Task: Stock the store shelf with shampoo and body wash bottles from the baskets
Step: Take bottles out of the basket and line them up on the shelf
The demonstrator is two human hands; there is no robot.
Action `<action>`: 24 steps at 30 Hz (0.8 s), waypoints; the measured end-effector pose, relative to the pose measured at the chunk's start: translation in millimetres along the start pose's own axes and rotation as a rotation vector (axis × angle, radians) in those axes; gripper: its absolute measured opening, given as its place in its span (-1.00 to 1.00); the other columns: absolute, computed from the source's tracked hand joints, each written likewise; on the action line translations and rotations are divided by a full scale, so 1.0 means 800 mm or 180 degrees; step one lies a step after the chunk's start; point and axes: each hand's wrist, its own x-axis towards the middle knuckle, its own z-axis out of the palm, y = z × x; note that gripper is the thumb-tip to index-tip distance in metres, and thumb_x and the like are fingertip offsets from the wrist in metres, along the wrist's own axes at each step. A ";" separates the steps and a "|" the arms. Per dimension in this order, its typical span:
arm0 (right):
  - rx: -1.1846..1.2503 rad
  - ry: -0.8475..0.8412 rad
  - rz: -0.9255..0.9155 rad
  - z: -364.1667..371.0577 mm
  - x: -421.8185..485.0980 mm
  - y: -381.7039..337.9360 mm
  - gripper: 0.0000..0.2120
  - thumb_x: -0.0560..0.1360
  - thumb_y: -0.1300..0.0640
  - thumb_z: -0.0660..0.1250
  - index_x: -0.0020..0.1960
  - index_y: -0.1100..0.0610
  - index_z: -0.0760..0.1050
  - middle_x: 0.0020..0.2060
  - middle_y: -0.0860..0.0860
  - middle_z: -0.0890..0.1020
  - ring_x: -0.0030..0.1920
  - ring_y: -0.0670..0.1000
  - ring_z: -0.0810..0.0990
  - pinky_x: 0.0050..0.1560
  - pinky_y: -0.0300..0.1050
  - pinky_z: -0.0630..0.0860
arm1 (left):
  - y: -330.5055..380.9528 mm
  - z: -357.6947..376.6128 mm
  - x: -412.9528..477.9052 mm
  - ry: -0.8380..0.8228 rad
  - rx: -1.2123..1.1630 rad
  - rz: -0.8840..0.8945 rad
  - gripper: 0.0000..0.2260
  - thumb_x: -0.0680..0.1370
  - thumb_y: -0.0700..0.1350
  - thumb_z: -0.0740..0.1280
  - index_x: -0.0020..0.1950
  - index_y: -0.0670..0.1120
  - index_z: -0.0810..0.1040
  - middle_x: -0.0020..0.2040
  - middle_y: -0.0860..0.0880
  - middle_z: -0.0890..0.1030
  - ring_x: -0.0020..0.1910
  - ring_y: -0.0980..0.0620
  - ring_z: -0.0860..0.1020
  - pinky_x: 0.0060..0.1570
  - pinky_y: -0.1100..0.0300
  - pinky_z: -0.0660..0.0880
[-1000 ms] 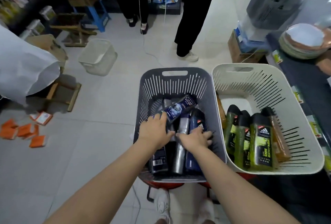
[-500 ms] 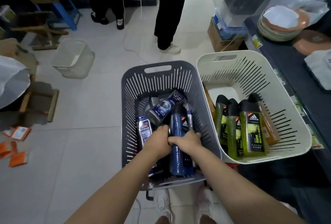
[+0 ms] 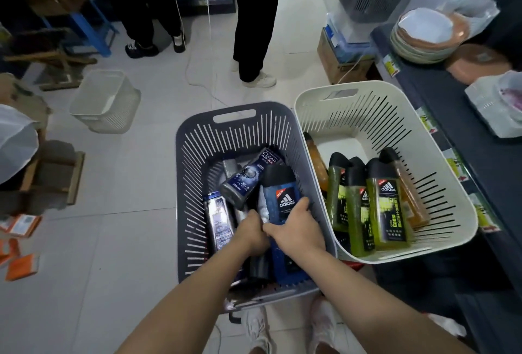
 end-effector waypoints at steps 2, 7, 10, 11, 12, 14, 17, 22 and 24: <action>0.0063 -0.0059 0.0021 -0.001 0.000 0.002 -0.26 0.35 -0.14 0.47 0.26 0.20 0.15 0.18 0.16 0.52 0.11 0.19 0.57 0.04 0.04 0.54 | 0.001 -0.026 0.002 -0.0006 -0.0297 -0.0257 -0.53 0.43 -0.11 0.48 0.26 -0.20 0.43 0.15 -0.11 0.57 0.06 -0.08 0.57 -0.03 0.16 0.50; 0.0007 -0.0224 0.0156 0.000 0.002 -0.002 -0.17 0.39 -0.17 0.43 0.37 0.22 0.05 0.21 0.15 0.50 0.12 0.20 0.56 0.05 0.06 0.54 | -0.003 -0.108 -0.021 -0.0490 -0.0824 -0.0954 -0.93 0.37 -0.36 0.40 -0.19 -0.27 0.55 -0.41 -0.15 0.61 -0.46 -0.08 0.58 -0.38 0.14 0.57; 0.0072 -0.0312 0.0285 0.006 0.004 -0.009 -0.19 0.37 -0.16 0.45 0.34 0.21 0.09 0.20 0.14 0.52 0.12 0.19 0.56 0.03 0.02 0.52 | -0.007 -0.116 -0.039 -0.0714 -0.0945 -0.1074 -0.91 0.32 -0.31 0.41 -0.37 -0.19 0.57 -0.44 -0.12 0.58 -0.46 -0.05 0.55 -0.32 0.18 0.50; 0.0092 -0.0327 0.0339 0.008 0.004 -0.012 -0.21 0.36 -0.16 0.45 0.33 0.20 0.11 0.19 0.14 0.53 0.12 0.19 0.57 -0.01 -0.01 0.50 | -0.006 -0.112 -0.046 -0.0754 -0.1066 -0.1081 -0.93 0.28 -0.27 0.47 -0.35 -0.16 0.60 -0.39 -0.12 0.61 -0.42 -0.05 0.57 -0.29 0.19 0.51; 0.0119 -0.0347 0.0399 0.009 0.005 -0.014 -0.22 0.35 -0.16 0.45 0.32 0.20 0.12 0.19 0.14 0.54 0.12 0.19 0.57 -0.05 -0.03 0.48 | -0.007 -0.105 -0.049 -0.0782 -0.1132 -0.1030 -0.85 0.25 -0.20 0.54 -0.24 -0.15 0.63 -0.30 -0.11 0.65 -0.34 -0.05 0.61 -0.26 0.19 0.53; 0.0203 -0.0377 0.0519 0.007 0.006 -0.015 -0.24 0.36 -0.14 0.44 0.32 0.19 0.13 0.20 0.13 0.54 0.12 0.18 0.57 -0.10 -0.08 0.43 | -0.010 -0.088 -0.047 -0.0598 -0.1160 -0.0802 -0.41 0.09 -0.03 0.67 0.04 -0.15 0.58 -0.06 -0.09 0.69 -0.12 -0.05 0.65 -0.16 0.16 0.57; 0.0397 -0.0327 0.0647 0.002 0.011 -0.011 -0.29 0.36 -0.12 0.46 0.27 0.19 0.16 0.20 0.14 0.54 0.11 0.19 0.57 -0.07 -0.06 0.44 | -0.011 -0.072 -0.052 0.0218 -0.0865 -0.0292 -0.41 0.11 -0.07 0.67 0.05 -0.09 0.51 -0.02 -0.03 0.65 -0.09 0.00 0.63 -0.13 0.16 0.58; 0.0462 -0.0184 0.0580 -0.001 0.005 -0.011 -0.24 0.33 -0.16 0.48 0.28 0.21 0.19 0.18 0.14 0.56 0.12 0.21 0.58 0.06 0.02 0.51 | -0.022 -0.069 -0.059 0.0878 -0.0355 0.0451 -0.45 0.24 -0.09 0.60 0.10 -0.08 0.39 -0.06 0.04 0.58 -0.22 0.18 0.54 -0.35 0.39 0.38; 0.0343 -0.0066 0.0511 -0.005 -0.001 -0.012 -0.19 0.32 -0.19 0.49 0.33 0.22 0.19 0.16 0.13 0.57 0.12 0.20 0.58 0.03 0.02 0.53 | -0.031 -0.075 -0.061 0.1025 -0.0350 0.0554 -0.45 0.25 -0.11 0.60 0.10 -0.09 0.38 -0.05 0.04 0.60 -0.21 0.21 0.56 -0.34 0.41 0.40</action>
